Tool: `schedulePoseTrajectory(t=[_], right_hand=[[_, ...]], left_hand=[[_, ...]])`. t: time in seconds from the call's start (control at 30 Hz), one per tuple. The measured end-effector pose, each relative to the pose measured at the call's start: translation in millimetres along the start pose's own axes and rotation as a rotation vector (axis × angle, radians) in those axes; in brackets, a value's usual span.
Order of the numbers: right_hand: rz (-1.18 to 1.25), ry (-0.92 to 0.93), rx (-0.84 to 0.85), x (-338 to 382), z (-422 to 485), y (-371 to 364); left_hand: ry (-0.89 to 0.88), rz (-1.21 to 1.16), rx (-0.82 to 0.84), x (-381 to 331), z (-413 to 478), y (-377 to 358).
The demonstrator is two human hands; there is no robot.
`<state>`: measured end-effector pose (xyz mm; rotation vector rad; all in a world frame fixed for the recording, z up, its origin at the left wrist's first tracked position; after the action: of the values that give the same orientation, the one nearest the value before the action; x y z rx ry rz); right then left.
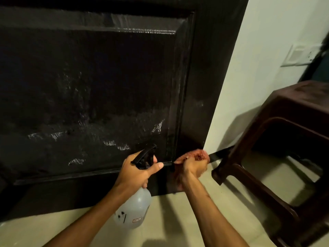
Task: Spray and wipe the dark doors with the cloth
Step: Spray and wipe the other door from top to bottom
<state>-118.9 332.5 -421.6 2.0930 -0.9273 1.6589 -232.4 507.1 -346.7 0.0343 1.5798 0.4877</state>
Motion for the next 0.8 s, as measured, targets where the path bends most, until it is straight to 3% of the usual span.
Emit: schedulePoseTrajectory(t=[0.13, 0.2, 0.27, 0.37, 0.4, 0.47, 0.53, 0.6, 0.67, 0.73, 0.8], right_hand=[[-0.080, 0.693, 0.270, 69, -52, -25], [-0.081, 0.836, 0.329, 72, -61, -26], [-0.042, 0.664, 0.238, 48, -47, -19], [-0.063, 0.165, 0.058, 10, -43, -9], [-0.069, 0.082, 0.052, 10, -50, -14], [0.005, 0.191, 0.133, 31, -72, -31], [0.042, 0.485, 0.296, 60, -98, -45], [-0.076, 0.788, 0.486, 73, -123, -58], [-0.214, 0.952, 0.574, 59, -130, -61], [-0.272, 0.880, 0.466, 39, -118, -52], [-0.136, 0.521, 0.314, 24, -98, -42]], left_hand=[[0.014, -0.007, -0.014, 2, 4, 9], [0.038, -0.007, 0.000, 7, 0, 8], [0.046, 0.008, 0.017, 4, -4, 7], [0.012, 0.050, 0.005, -13, -2, 20], [0.001, 0.046, -0.011, -18, 0, 28], [-0.014, 0.029, -0.047, -25, 2, 45], [-0.016, 0.019, -0.061, -30, -2, 56], [-0.004, 0.009, -0.069, -30, -9, 65], [0.023, -0.008, -0.099, -28, -18, 74], [0.043, -0.028, -0.123, -28, -24, 82], [0.058, -0.044, -0.133, -30, -26, 87]])
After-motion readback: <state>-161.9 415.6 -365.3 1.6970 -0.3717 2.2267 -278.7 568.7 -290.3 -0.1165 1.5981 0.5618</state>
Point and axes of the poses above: each hand's wrist, its own z-axis towards the middle knuckle, its own y-axis out of the back of the hand, x = y × z, the point moved 4 cm from there along z, towards the middle knuckle, and after that the axes turned 7 degrees about z, right-handed, at the moved point
